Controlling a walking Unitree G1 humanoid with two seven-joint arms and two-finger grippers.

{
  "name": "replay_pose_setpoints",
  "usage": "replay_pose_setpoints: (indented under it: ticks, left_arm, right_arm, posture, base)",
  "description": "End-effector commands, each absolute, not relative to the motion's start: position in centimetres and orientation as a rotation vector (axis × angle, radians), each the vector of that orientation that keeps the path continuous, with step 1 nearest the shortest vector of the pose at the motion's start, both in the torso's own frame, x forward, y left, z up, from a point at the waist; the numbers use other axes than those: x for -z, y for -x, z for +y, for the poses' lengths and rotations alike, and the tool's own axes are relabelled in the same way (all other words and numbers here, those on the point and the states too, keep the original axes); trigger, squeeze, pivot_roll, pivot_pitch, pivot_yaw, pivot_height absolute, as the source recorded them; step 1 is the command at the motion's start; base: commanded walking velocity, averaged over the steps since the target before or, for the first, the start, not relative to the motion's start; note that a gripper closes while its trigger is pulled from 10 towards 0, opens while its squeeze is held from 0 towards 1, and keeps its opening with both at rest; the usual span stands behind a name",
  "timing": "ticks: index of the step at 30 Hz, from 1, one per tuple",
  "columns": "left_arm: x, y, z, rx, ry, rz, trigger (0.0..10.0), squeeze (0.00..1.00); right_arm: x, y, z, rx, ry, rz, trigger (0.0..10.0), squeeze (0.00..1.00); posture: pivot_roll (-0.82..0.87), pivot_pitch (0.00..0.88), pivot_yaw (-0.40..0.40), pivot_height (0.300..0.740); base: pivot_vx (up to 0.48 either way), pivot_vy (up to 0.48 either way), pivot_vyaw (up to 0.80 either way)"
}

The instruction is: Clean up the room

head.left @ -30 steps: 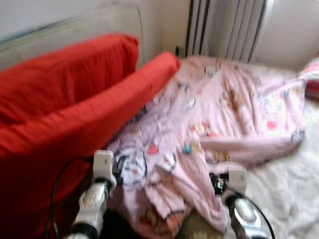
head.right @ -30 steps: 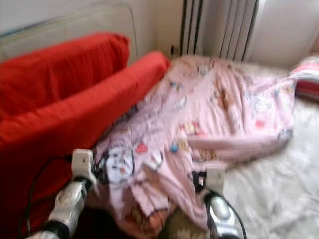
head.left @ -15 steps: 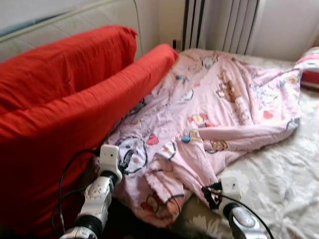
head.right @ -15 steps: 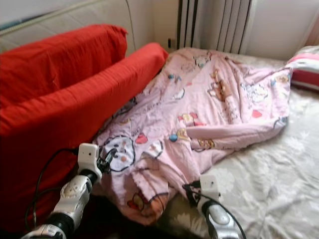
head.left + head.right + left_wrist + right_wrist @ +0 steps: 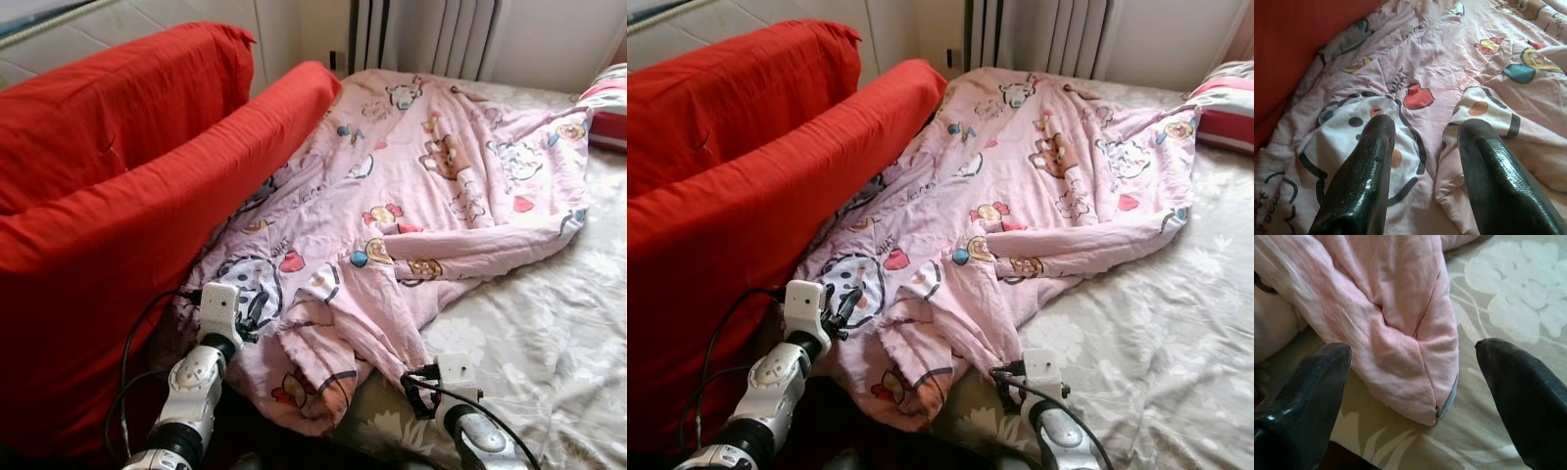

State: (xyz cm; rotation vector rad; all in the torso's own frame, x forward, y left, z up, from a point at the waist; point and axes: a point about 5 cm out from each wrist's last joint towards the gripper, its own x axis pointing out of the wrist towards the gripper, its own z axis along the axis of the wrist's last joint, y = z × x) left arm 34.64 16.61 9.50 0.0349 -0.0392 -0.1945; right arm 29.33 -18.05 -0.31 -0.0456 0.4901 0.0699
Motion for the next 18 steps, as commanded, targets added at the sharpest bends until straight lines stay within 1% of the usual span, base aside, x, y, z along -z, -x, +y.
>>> replay_pose_setpoints:
  ticks: [1, 2, 4, 9, 18]
  left_arm:
    - [-9.0, -34.2, 17.0, 0.190, -0.028, -0.021, 10.0, 0.00]
    - [-9.0, -34.1, 17.1, 0.191, -0.029, -0.022, 10.0, 0.00]
    - [-9.0, -34.0, 17.1, 0.191, -0.029, -0.023, 10.0, 0.00]
    - [-8.9, -33.1, 17.3, 0.193, -0.033, -0.033, 10.0, 0.00]
    - [-9.3, -32.6, 17.7, 0.192, -0.043, -0.034, 10.0, 0.00]
  right_arm:
    - [0.9, -28.8, -17.8, -0.066, 0.028, 0.501, 10.0, 0.00]
    - [0.8, -28.8, -17.7, -0.066, 0.026, 0.497, 10.0, 0.00]
    - [0.8, -28.8, -17.7, -0.067, 0.027, 0.497, 10.0, 0.00]
    - [0.8, -28.8, -17.4, -0.063, 0.030, 0.481, 10.0, 0.00]
    - [-0.8, -30.3, -17.2, -0.052, 0.047, 0.416, 10.0, 0.00]
  posture:
    - [-0.02, 0.260, 0.050, 0.631]
    - [-0.01, 0.274, 0.050, 0.631]
    - [-0.01, 0.274, 0.050, 0.631]
    - [0.02, 0.325, 0.055, 0.631]
    - [0.04, 0.363, 0.064, 0.631]
  base:
    - [0.000, 0.000, 0.00]
    - [0.000, 0.000, 0.00]
    - [0.000, 0.000, 0.00]
    - [0.000, 0.000, 0.00]
    - [0.000, 0.000, 0.00]
